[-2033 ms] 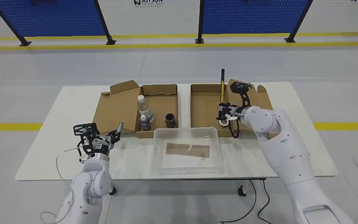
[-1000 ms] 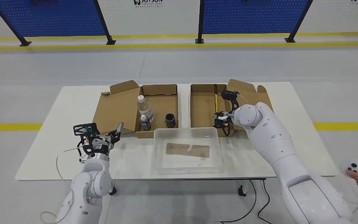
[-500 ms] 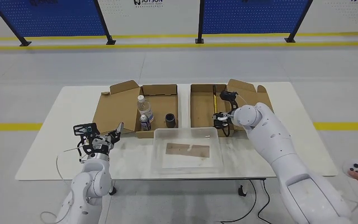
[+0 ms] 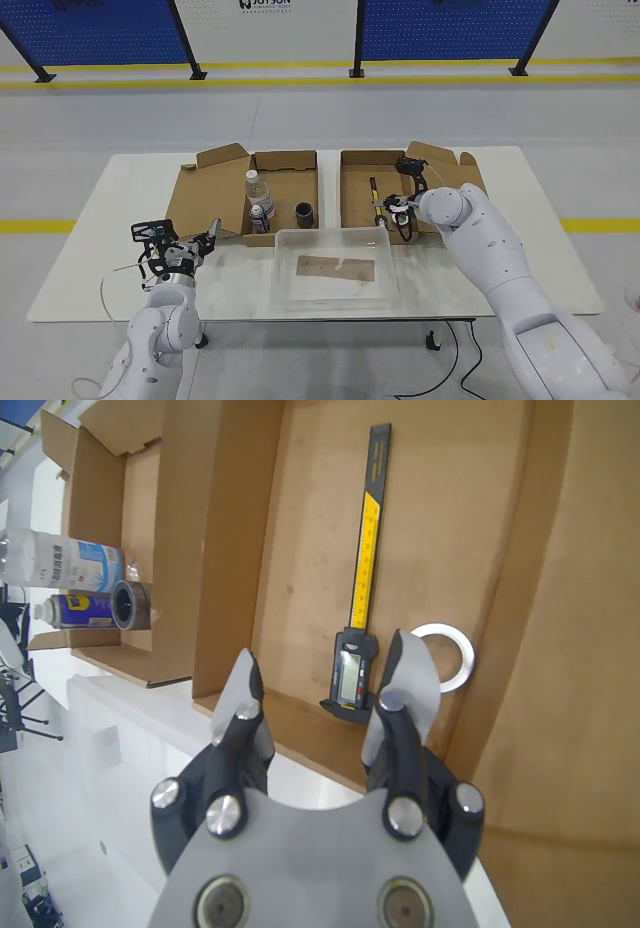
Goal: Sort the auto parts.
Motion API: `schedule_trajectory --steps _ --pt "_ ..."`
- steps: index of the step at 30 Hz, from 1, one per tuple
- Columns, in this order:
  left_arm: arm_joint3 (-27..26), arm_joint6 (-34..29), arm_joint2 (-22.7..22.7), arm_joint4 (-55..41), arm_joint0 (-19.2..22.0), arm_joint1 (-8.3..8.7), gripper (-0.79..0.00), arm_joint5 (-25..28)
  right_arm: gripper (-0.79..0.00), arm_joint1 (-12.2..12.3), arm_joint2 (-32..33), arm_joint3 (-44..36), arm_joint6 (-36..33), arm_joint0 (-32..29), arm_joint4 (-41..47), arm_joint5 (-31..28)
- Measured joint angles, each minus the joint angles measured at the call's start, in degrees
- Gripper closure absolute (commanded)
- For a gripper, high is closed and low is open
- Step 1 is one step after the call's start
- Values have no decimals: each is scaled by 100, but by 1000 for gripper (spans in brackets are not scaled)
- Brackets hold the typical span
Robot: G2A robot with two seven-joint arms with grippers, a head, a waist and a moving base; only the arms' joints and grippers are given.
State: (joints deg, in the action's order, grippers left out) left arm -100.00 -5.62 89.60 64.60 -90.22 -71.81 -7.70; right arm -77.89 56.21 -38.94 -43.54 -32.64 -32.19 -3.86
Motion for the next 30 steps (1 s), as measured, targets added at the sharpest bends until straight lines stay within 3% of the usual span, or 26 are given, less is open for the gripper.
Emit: schedule_trajectory --steps 5,9,16,22,30 --pt "0 0 0 0 0 0 -785 0 -785 174 403 -797 434 -370 50 -243" --pt "0 0 0 0 0 0 -785 0 -785 394 943 -1884 909 -949 -72 -569" --pt "0 0 0 0 0 0 -785 0 -785 730 2073 -4336 1122 -2410 -243 -645" --pt "0 0 0 0 0 0 -785 0 -785 859 2754 -6021 1402 -3719 -332 -583" --pt "0 0 0 0 0 0 -785 0 -785 919 3263 -7221 1684 -5244 -355 -337"
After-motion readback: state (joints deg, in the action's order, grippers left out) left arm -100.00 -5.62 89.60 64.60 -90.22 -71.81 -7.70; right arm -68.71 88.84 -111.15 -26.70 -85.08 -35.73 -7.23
